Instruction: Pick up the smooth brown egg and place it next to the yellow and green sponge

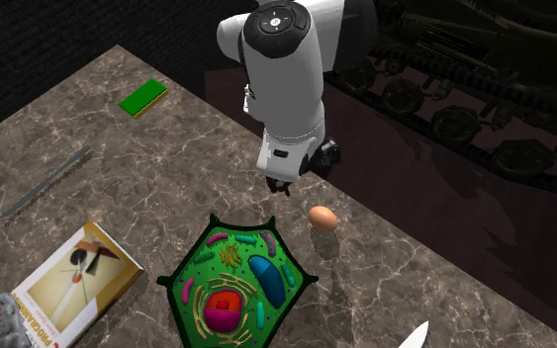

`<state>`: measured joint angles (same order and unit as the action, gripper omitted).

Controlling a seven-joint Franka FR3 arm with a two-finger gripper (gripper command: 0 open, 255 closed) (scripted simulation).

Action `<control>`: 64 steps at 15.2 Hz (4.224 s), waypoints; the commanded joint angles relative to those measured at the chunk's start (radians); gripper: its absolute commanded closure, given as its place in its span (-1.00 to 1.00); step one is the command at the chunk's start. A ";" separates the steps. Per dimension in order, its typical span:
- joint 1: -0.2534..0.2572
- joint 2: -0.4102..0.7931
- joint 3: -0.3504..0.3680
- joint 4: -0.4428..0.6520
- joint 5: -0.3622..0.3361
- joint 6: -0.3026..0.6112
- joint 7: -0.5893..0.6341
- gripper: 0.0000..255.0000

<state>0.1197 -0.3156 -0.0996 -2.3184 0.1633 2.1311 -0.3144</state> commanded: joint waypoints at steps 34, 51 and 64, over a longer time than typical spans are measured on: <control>0.060 0.327 -0.002 0.108 0.151 0.196 -0.188 1.00; 0.054 0.236 -0.005 0.237 0.093 -0.016 -0.114 1.00; -0.007 0.035 -0.074 0.103 0.052 -0.105 -0.206 1.00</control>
<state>0.1224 -0.2537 -0.1625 -2.1923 0.2214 2.0342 -0.5032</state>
